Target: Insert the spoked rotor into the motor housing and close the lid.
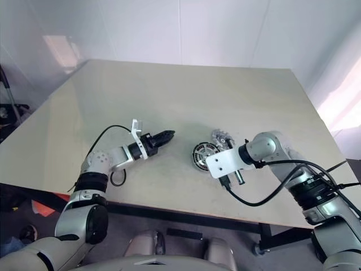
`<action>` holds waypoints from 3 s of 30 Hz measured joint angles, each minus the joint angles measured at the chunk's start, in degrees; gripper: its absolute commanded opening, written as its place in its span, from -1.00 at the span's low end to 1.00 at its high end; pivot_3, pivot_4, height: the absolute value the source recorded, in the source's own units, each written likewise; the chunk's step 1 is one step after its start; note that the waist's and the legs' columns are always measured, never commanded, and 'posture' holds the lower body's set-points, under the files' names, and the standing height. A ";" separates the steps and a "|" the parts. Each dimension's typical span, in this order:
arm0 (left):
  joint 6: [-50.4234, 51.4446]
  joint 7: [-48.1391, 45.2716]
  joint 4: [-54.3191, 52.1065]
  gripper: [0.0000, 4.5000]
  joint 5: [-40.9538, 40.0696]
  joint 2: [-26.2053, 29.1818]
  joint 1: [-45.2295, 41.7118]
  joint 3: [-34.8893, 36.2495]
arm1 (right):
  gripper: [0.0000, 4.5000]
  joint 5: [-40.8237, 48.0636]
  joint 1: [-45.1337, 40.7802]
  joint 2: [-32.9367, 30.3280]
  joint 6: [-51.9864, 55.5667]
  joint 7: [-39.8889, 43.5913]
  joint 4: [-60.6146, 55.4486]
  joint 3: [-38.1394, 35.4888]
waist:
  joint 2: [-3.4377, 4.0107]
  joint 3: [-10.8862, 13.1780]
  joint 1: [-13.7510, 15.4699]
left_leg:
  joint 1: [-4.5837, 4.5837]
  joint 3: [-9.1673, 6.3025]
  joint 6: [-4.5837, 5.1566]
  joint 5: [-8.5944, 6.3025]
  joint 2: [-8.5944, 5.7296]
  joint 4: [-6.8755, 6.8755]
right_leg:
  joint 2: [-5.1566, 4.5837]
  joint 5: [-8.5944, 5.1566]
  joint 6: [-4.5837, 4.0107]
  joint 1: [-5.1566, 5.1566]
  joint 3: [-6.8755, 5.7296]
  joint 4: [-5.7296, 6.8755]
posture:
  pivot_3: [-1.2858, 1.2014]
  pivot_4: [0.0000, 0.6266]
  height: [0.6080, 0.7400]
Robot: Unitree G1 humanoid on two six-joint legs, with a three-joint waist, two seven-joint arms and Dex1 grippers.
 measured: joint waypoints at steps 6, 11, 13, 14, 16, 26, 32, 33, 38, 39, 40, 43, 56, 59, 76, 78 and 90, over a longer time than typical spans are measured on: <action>0.15 0.63 -1.13 -0.35 -0.02 -0.57 1.04 -0.34 | -1.00 1.18 -3.35 8.92 20.13 -5.75 0.56 -0.29 | 0.03 0.02 0.34 | -0.22 0.00 -0.06 0.04 -0.01 0.00 | 0.00 0.01 -0.03 -0.22 0.00 0.04 | 0.03 -1.00 1.00; 1.24 1.10 -2.86 -0.35 -0.03 -0.80 3.13 -1.01 | -1.00 1.91 -6.65 12.97 32.51 -11.05 2.45 -1.38 | 0.03 0.03 0.64 | -0.33 0.00 -0.24 -0.09 -0.03 -0.01 | -0.01 0.01 -0.02 -0.25 0.00 -0.03 | 0.03 -1.00 1.00; 1.60 1.22 -3.63 -0.35 -0.04 -0.96 3.81 -1.37 | -1.00 3.21 -7.56 14.13 37.85 -12.28 2.55 -2.13 | 0.03 0.03 0.63 | -0.32 0.00 -0.25 -0.09 -0.04 -0.01 | -0.01 0.01 -0.02 -0.25 0.00 -0.04 | 0.03 -1.00 1.00; 1.67 1.41 -3.72 -0.35 -0.05 -1.08 3.91 -1.44 | -1.00 3.68 -7.99 14.50 39.91 -12.66 2.54 -2.27 | 0.03 0.03 0.64 | -0.32 0.00 -0.26 -0.09 -0.03 -0.02 | -0.01 0.01 -0.02 -0.24 0.00 -0.04 | 0.03 -1.00 1.00; 1.93 1.60 -3.85 -0.35 -0.05 -1.12 4.05 -1.61 | -1.00 5.37 -9.31 15.56 45.82 -13.87 2.51 -2.81 | 0.03 0.03 0.63 | -0.28 0.00 -0.29 -0.07 -0.03 -0.04 | -0.01 0.01 -0.02 -0.23 0.00 -0.02 | 0.03 -1.00 1.00; 1.83 1.54 -3.84 -0.35 0.00 -0.95 4.15 -2.07 | -0.59 11.49 -12.12 16.49 60.58 -18.95 0.31 -4.07 | 0.03 0.04 0.94 | -0.22 0.00 -0.44 0.01 -0.05 -0.19 | -0.01 0.01 -0.01 -0.24 0.00 -0.05 | 0.03 -1.00 1.00; 1.24 1.11 -3.62 -0.35 0.37 -0.25 4.15 -2.37 | -0.15 15.29 -10.84 13.48 58.84 -18.03 -7.26 -3.97 | 0.02 0.04 0.95 | -0.09 -0.01 -0.79 0.22 -0.08 -0.38 | -0.01 0.00 0.00 -0.22 0.04 -0.05 | 0.03 -1.00 1.00; 1.21 0.93 -3.60 -0.35 0.49 -0.26 4.15 -2.57 | -0.15 16.99 -10.83 13.08 58.96 -17.64 -9.60 -4.72 | 0.02 0.04 0.95 | -0.06 -0.01 -0.84 0.25 -0.08 -0.44 | 0.00 0.00 0.00 -0.21 0.04 -0.05 | 0.03 -1.00 1.00; 1.01 0.55 -3.41 -0.35 1.08 -0.26 4.15 -2.93 | -0.15 21.83 -10.90 15.34 65.79 -21.97 -13.76 -13.64 | 0.01 0.04 0.97 | 0.03 -0.03 -0.91 0.30 -0.10 -0.49 | 0.01 0.00 0.00 -0.15 0.05 -0.04 | 0.03 -1.00 1.00; 0.71 0.47 -3.35 -0.35 1.11 -0.24 4.15 -2.91 | -0.15 22.37 -11.01 17.18 69.56 -25.00 -12.95 -17.74 | 0.01 0.04 0.96 | 0.04 -0.02 -0.93 0.31 -0.12 -0.49 | 0.01 0.01 0.00 -0.14 0.06 -0.04 | 0.03 -1.00 1.00; 0.64 0.42 -3.33 -0.35 1.11 -0.24 4.15 -2.92 | -0.15 22.46 -11.02 17.86 71.52 -26.75 -12.33 -19.96 | 0.01 0.04 0.96 | 0.05 -0.02 -0.93 0.31 -0.13 -0.49 | 0.00 0.01 0.00 -0.14 0.07 -0.04 | 0.03 -1.00 1.00; 0.61 0.35 -3.09 -0.35 1.18 -0.02 4.16 -2.81 | -0.15 21.99 -10.51 21.06 82.14 -34.11 -9.07 -32.69 | 0.01 0.04 1.37 | 0.06 -0.03 -0.96 0.33 -0.15 -0.49 | -0.01 0.00 0.00 -0.12 0.07 -0.04 | 0.03 -1.00 1.00; 1.41 -2.96 -1.30 -0.35 4.57 1.81 3.14 -8.60 | -0.15 39.44 6.33 41.95 89.55 -63.67 -20.05 -70.61 | 0.36 -0.11 2.43 | 0.86 0.02 -1.66 0.78 -0.25 -1.82 | 0.02 -0.26 0.44 0.15 0.12 -0.53 | 0.03 -1.00 1.00; 1.81 -3.69 -1.06 -0.35 4.99 2.41 2.76 -9.32 | -0.15 44.66 6.87 46.31 89.55 -71.74 -21.22 -74.14 | 0.41 -0.15 2.39 | 0.89 0.02 -1.71 0.80 -0.28 -2.00 | 0.02 -0.26 0.44 0.14 0.12 -0.61 | 0.03 -1.00 1.00; 2.82 -3.59 -3.05 -0.35 5.93 3.57 3.59 -10.38 | 0.94 50.64 -4.94 51.14 88.67 -87.21 -10.31 -82.94 | 0.39 -0.35 1.94 | 1.03 0.00 -2.31 1.16 -0.33 -2.51 | 0.04 -0.26 0.51 0.05 0.12 -0.69 | 0.03 -1.00 1.00; 2.88 -3.22 -3.15 -0.35 5.94 3.58 3.75 -10.36 | 0.94 50.53 -5.50 50.92 85.87 -86.62 -6.80 -82.95 | 0.26 -0.42 1.84 | 1.27 0.02 -2.33 1.17 -0.30 -2.53 | 0.05 -0.27 0.50 0.21 0.11 -0.70 | 0.03 -1.00 1.00; 3.90 -2.35 -3.56 -0.35 6.04 3.59 4.24 -10.83 | 0.94 51.79 -5.78 48.49 62.87 -75.05 15.44 -73.66 | -0.03 -0.47 -1.12 | 1.96 -0.62 -2.29 1.14 -0.16 -2.80 | 0.04 -0.29 0.53 0.48 -0.82 -2.61 | 0.03 -1.00 1.00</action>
